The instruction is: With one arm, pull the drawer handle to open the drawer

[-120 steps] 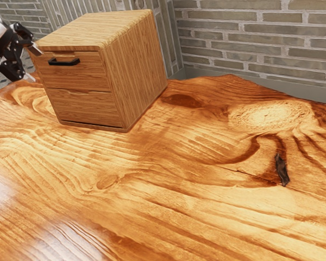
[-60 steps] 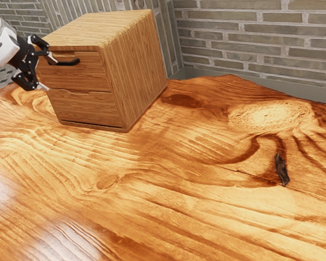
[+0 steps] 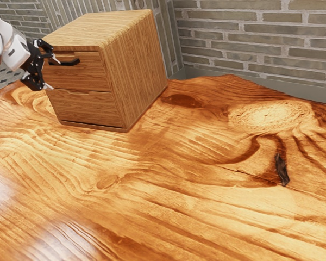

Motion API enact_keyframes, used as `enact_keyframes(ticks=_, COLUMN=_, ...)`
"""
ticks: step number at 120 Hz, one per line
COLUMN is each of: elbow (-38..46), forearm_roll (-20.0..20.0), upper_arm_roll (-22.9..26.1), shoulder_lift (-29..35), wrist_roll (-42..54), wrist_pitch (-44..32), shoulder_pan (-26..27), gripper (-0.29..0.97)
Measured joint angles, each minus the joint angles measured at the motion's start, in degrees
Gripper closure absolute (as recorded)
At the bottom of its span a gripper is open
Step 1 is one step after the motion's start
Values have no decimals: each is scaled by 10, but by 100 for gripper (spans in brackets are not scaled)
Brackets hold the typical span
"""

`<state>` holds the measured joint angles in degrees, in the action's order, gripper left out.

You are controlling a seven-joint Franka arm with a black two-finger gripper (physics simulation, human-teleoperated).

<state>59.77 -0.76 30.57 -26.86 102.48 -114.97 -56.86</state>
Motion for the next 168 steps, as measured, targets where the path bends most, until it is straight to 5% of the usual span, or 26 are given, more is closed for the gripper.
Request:
enact_keyframes(ticks=6, elbow=-15, forearm_roll=-1, upper_arm_roll=-15, shoulder_lift=-2, wrist_roll=1, wrist_pitch=0, shoulder_pan=8, gripper=0)
enact_keyframes(ticks=17, elbow=-62, forearm_roll=3, upper_arm_roll=-114, shoulder_lift=-16, wrist_roll=4, wrist_pitch=2, shoulder_pan=80, gripper=0)
enact_keyframes(ticks=28, elbow=-79, forearm_roll=18, upper_arm_roll=-141, shoulder_lift=-30, wrist_roll=6, wrist_pitch=3, shoulder_pan=102, gripper=0)
enact_keyframes(ticks=168, elbow=-159, forearm_roll=96, upper_arm_roll=-168, shoulder_lift=-124, wrist_roll=-9, wrist_pitch=-77, shoulder_pan=118, gripper=0)
